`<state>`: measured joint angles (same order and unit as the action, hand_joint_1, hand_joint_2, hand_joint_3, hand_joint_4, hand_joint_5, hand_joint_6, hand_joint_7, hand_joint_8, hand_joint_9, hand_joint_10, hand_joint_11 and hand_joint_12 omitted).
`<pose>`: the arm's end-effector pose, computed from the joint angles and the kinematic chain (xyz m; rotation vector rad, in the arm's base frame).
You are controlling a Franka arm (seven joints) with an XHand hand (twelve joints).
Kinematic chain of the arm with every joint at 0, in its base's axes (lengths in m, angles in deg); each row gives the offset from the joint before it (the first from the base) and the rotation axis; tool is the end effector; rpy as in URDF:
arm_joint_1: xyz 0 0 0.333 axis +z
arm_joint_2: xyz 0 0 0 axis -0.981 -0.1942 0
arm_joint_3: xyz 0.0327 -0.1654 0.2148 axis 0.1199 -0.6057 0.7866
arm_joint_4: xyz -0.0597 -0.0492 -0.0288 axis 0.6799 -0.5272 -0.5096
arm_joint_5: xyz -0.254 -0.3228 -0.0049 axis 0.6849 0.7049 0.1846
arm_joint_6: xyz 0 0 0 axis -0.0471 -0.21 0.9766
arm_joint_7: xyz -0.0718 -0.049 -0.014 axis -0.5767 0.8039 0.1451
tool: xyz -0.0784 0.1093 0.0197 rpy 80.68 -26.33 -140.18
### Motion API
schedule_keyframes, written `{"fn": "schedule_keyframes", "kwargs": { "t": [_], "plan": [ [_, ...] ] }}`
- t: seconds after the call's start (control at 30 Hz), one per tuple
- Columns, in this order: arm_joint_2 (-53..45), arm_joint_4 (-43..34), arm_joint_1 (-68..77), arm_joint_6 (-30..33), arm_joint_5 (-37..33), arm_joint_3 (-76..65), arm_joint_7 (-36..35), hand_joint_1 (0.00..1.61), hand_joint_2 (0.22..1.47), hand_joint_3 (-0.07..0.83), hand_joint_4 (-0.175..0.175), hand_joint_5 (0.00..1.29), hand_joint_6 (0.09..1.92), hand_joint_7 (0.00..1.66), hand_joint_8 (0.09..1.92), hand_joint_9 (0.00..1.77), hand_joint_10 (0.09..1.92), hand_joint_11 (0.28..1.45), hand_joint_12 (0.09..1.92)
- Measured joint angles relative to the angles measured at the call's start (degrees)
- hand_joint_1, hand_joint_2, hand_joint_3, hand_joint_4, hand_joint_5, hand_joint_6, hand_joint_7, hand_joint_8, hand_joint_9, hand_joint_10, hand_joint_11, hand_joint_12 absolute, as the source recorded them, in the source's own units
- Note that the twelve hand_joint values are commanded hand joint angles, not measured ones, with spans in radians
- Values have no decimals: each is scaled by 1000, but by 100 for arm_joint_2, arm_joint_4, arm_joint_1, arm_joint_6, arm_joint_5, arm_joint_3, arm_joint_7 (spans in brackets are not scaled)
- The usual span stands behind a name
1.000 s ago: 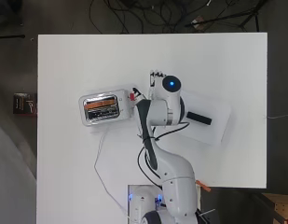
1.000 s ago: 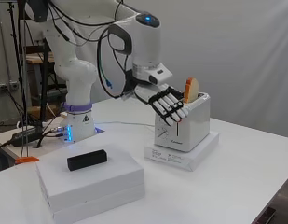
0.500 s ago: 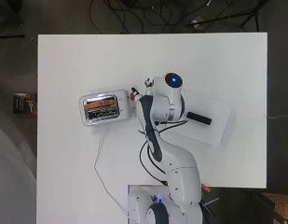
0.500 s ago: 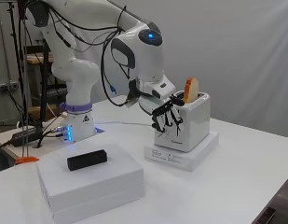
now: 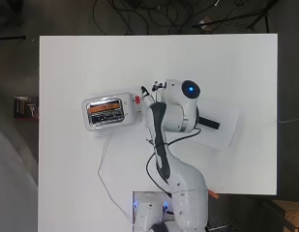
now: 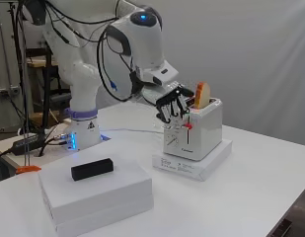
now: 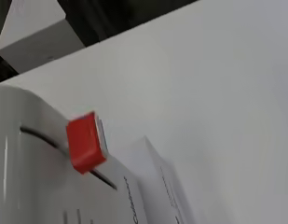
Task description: Teleoperate dual arm-hand system to toast a bread
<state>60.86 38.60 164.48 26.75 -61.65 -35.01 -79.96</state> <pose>0.5341 -0.0569 0.3396 -2.5609 -1.0033 0.0616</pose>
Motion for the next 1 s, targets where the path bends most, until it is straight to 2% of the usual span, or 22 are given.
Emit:
{"fn": "schedule_keyframes", "kwargs": {
  "t": [0.07,0.2,0.3,0.4,0.47,0.57,0.6,0.67,0.7,0.73,0.8,0.93,1.0],
  "plan": [
    [-560,-29,-947,-46,-372,839,-97,37,1141,0,175,997,1194,1473,1920,1620,1920,1239,1920],
    [-2272,-67,-2984,-121,-1064,2720,-788,29,1152,1,175,890,1382,1556,1920,1678,1920,1308,1920],
    [-3393,-87,-3942,-188,-1511,3766,-1330,16,1166,1,175,853,1570,1616,1920,1735,1920,1351,1911],
    [-3908,-121,-4457,-280,-2012,4177,-1760,5,1178,1,175,845,1808,1662,1920,1768,1920,1390,1862],
    [-3963,-156,-4605,-340,-2225,4241,-1934,1,1188,2,175,817,1848,1659,1920,1768,1920,1400,1836],
    [-3961,-213,-4767,-452,-2415,4310,-2096,0,1191,0,175,712,1634,1625,1920,1759,1920,1404,1798],
    [-3984,-230,-4844,-488,-2507,4342,-2184,0,1189,0,151,665,1399,1615,1920,1759,1920,1404,1791],
    [-4017,-252,-4965,-537,-2645,4407,-2373,0,1180,0,23,632,679,1588,1920,1760,1920,1397,1779],
    [-4025,-257,-4987,-558,-2674,4433,-2460,0,1174,0,-20,649,413,1576,1920,1759,1920,1391,1775],
    [-4034,-258,-5009,-578,-2720,4462,-2553,0,1169,0,-52,662,236,1560,1920,1759,1920,1384,1775],
    [-4050,-256,-5104,-616,-2793,4518,-2829,0,1163,0,-90,665,87,1520,1920,1760,1920,1366,1773],
    [-4010,-127,-5237,-629,-2826,4621,-3534,0,1163,0,-151,560,87,1448,1920,1757,1920,1316,1783],
    [-4006,-55,-5273,-545,-2783,4655,-3650,4,1166,1,-165,526,87,1413,1920,1736,1920,1293,1816]
  ]
}}
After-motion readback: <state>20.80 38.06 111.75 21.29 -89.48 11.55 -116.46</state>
